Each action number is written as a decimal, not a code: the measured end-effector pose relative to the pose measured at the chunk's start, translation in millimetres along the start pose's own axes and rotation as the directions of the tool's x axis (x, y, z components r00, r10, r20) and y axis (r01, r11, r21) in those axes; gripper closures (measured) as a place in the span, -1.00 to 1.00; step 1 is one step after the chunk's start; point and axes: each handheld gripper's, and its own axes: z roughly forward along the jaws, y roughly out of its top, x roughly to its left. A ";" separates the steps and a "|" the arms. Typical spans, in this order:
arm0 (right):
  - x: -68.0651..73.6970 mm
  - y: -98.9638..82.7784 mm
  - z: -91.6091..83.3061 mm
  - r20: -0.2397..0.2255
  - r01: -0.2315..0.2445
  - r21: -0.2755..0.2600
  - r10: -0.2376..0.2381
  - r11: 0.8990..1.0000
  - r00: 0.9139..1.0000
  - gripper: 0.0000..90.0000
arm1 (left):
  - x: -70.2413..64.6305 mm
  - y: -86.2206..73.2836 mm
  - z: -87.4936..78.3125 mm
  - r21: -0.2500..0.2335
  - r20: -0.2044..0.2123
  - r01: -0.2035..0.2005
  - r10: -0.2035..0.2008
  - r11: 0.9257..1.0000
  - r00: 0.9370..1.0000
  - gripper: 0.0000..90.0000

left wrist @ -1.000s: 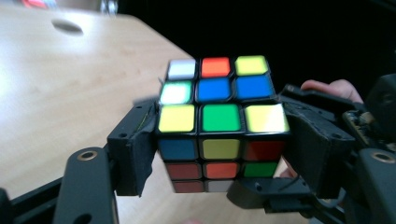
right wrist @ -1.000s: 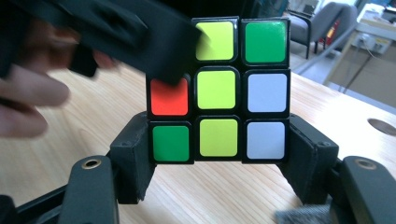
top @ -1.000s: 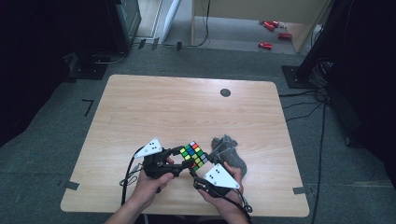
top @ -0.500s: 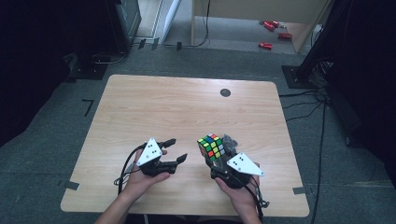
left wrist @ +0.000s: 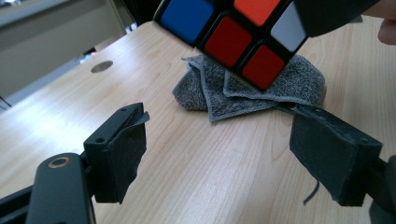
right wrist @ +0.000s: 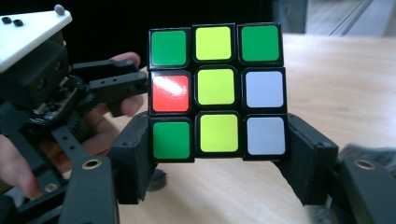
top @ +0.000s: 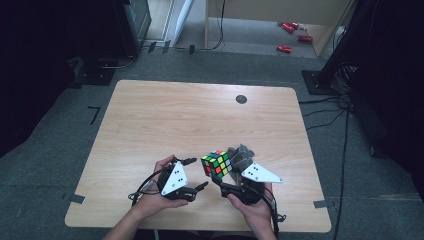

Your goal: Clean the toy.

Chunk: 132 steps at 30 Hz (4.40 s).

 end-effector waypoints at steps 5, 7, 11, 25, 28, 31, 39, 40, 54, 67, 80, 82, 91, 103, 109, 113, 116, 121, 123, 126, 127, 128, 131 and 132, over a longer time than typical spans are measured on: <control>5.2 0.6 2.5 -0.043 -0.035 0.044 0.037 0.998 0.998 -0.23 | -4.5 0.2 0.6 0.005 -0.022 -0.055 0.055 0.998 0.998 -0.59; 6.8 -0.4 4.8 -0.044 -0.035 0.058 0.038 0.998 0.998 -0.23 | -5.9 0.5 0.4 0.006 -0.035 -0.075 0.075 0.997 0.997 -0.59; 10.2 -2.9 9.6 -0.043 -0.040 0.097 0.045 0.995 0.998 -0.23 | -7.7 1.9 -1.4 -0.012 -0.041 -0.097 0.097 0.995 0.994 -0.59; 6.8 -6.8 17.8 -0.085 -0.145 0.180 0.162 0.973 0.983 -0.24 | -17.9 2.9 -1.6 -0.010 -0.064 -0.207 0.206 0.978 0.977 -0.29; 2.2 -5.5 18.0 -0.114 -0.156 0.183 0.179 0.971 0.977 -0.32 | -17.2 3.4 -1.9 -0.003 -0.082 -0.196 0.195 0.981 0.977 -0.27; -4.1 0.3 12.6 -0.154 -0.159 0.161 0.184 0.974 0.971 -0.44 | -9.5 3.2 -4.0 -0.009 -0.070 -0.128 0.128 0.992 0.989 -0.26; -43.4 12.6 -18.4 0.066 -0.059 0.015 0.058 0.998 0.996 -0.42 | 7.2 1.2 -11.5 -0.027 -0.065 0.015 -0.017 1.000 0.998 -0.25; -47.6 9.7 -17.1 0.128 -0.022 0.038 0.017 0.999 0.992 -0.40 | 8.4 1.4 -11.9 -0.025 -0.058 0.034 -0.036 0.999 0.998 -0.25; -74.8 -27.1 9.9 0.334 -0.076 0.315 -0.036 0.946 0.942 0.53 | 14.4 0.7 -12.2 -0.031 -0.027 0.154 -0.155 0.988 0.988 -0.26; -28.5 5.0 -14.9 0.155 0.035 0.036 -0.040 0.999 0.987 0.61 | 14.0 -1.7 -5.0 0.006 0.080 0.163 -0.163 0.987 0.983 -0.25; -9.9 8.4 -10.6 -0.054 -0.053 -0.011 0.052 0.999 0.997 0.60 | 8.4 0.7 -11.7 -0.059 0.092 0.141 -0.135 0.988 0.987 -0.24; -15.2 5.5 -8.9 -0.037 -0.061 0.005 0.062 0.998 0.997 0.60 | 7.0 0.8 -11.2 -0.057 0.086 0.133 -0.128 0.989 0.988 -0.24; -21.5 7.2 -14.0 0.026 -0.063 0.005 0.063 0.998 0.998 0.59 | 6.4 -0.3 -10.0 -0.035 0.051 0.093 -0.091 0.995 0.995 -0.24; -7.0 9.4 -12.4 -0.023 -0.034 -0.030 0.033 0.999 0.999 0.57 | 1.8 6.3 -12.1 -0.052 0.067 0.091 -0.088 0.994 0.994 -0.24; -20.3 7.8 -16.8 0.053 -0.053 -0.017 0.054 0.998 0.997 0.57 | 4.1 5.1 -11.9 -0.052 0.057 0.092 -0.089 0.994 0.994 -0.25; -6.0 15.7 -21.9 -0.009 -0.013 -0.070 0.012 0.997 1.000 0.56 | 2.3 3.1 -8.0 -0.026 0.056 0.087 -0.086 0.996 0.995 -0.25; 6.1 17.9 -20.4 -0.053 0.018 -0.077 -0.022 0.997 0.998 0.55 | 0.4 5.7 -8.8 -0.042 0.069 0.092 -0.089 0.995 0.994 -0.25; 0.4 14.6 -17.1 -0.059 -0.007 -0.057 0.004 0.998 0.998 0.54 | 1.9 7.4 -13.1 -0.066 0.073 0.104 -0.099 0.992 0.992 -0.25; -7.8 11.8 -15.9 -0.030 -0.020 -0.040 0.019 0.999 0.999 0.53 | 3.2 7.5 -13.7 -0.070 0.068 0.108 -0.104 0.992 0.992 -0.24; -17.5 8.7 -15.7 0.027 -0.031 -0.003 0.031 1.000 0.999 0.54 | 4.6 6.2 -13.3 -0.070 0.068 0.111 -0.107 0.991 0.992 -0.25; -18.9 8.4 -16.3 0.031 -0.041 -0.004 0.041 0.999 0.999 0.54 | 4.7 5.4 -12.7 -0.065 0.065 0.107 -0.103 0.992 0.993 -0.25; -19.1 8.9 -17.1 0.031 -0.043 -0.010 0.043 0.999 0.999 0.54 | 4.5 4.5 -11.8 -0.058 0.063 0.102 -0.099 0.993 0.993 -0.25; -13.4 12.1 -19.1 0.007 -0.027 -0.030 0.027 0.999 1.000 0.54 | 3.4 1.9 -8.9 -0.039 0.063 0.093 -0.091 0.995 0.994 -0.25; -10.1 12.9 -19.3 -0.011 -0.024 -0.038 0.024 0.999 1.000 0.53 | 2.7 1.7 -8.1 -0.036 0.065 0.091 -0.088 0.995 0.994 -0.25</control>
